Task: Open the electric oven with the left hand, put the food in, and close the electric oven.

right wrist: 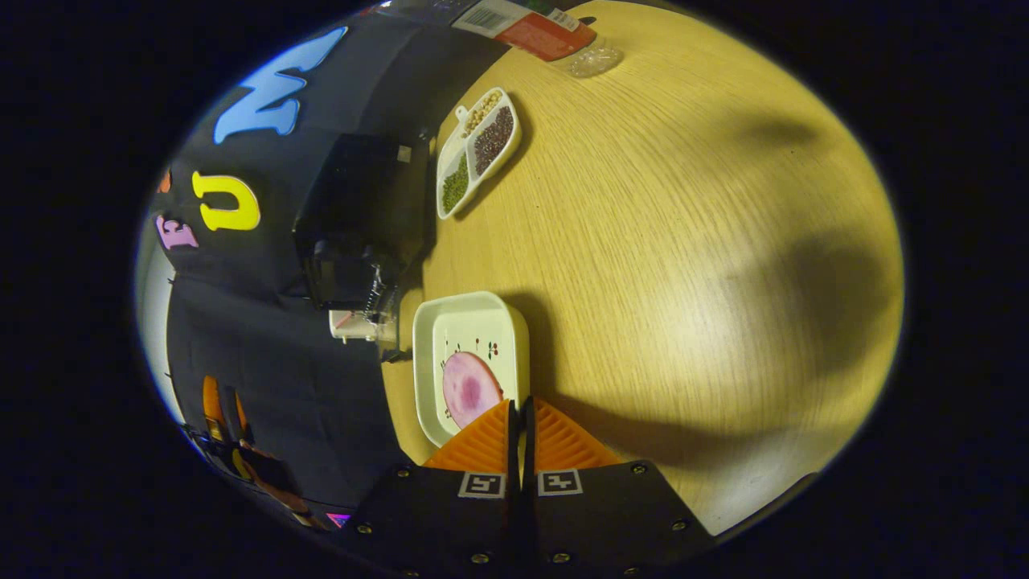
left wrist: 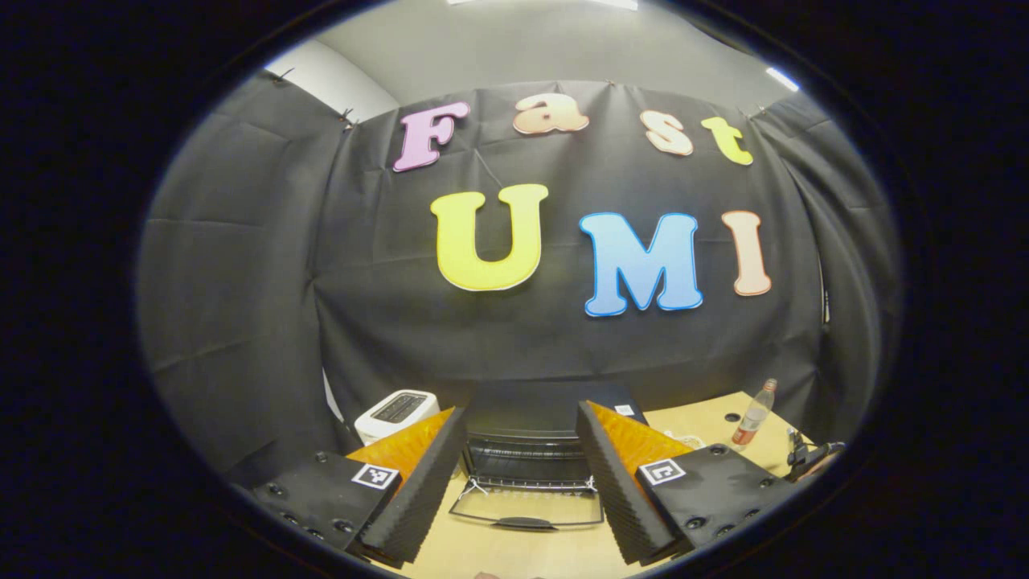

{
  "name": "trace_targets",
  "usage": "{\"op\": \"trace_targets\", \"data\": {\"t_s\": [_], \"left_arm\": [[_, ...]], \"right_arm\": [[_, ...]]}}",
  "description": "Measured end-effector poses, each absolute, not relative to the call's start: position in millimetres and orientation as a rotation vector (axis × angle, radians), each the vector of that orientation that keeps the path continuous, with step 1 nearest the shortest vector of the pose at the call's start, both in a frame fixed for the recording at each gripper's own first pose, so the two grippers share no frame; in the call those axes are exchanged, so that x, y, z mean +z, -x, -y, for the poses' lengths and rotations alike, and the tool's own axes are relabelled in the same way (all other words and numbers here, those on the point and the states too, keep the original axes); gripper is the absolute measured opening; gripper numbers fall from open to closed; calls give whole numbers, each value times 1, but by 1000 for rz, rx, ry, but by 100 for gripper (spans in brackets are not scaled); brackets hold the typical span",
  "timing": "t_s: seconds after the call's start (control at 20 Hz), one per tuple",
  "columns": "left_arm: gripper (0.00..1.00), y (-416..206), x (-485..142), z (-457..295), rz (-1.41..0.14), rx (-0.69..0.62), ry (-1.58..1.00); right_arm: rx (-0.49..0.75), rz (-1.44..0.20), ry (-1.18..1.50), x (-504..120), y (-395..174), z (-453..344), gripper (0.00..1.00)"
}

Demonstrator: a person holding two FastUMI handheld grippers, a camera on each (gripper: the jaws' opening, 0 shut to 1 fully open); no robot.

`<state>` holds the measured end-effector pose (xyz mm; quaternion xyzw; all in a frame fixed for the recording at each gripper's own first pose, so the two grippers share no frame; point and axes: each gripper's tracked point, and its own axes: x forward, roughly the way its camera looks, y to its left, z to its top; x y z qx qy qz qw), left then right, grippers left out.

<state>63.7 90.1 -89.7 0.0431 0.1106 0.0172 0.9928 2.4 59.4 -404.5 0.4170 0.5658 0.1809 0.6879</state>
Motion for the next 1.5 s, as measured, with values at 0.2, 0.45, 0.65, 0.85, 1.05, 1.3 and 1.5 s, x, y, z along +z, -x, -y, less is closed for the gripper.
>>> {"op": "trace_targets", "data": {"t_s": [0.2,0.45,0.65,0.85,1.05,1.3,1.5], "left_arm": [[97,-68,-83,-88,-200,-8,-50],[93,-77,-79,-108,-178,-99,-34],[96,-80,-84,-140,-169,-146,-33],[93,-84,-85,-176,-164,-170,-23],[96,-77,-81,-215,-149,-154,-33],[93,-69,-91,-259,-173,-111,-49],[93,-62,-103,-286,-215,-76,-54]], "right_arm": [[349,-1210,-980,-378,4,-74,0],[199,-1104,-1006,-343,10,-131,1],[120,-1047,-1036,-324,-4,-207,0],[58,-1015,-1063,-324,-37,-271,1],[-98,-958,-1158,-335,-80,-303,0],[-236,-896,-1197,-359,-139,-331,0],[-319,-820,-1232,-371,-181,-353,1]]}}
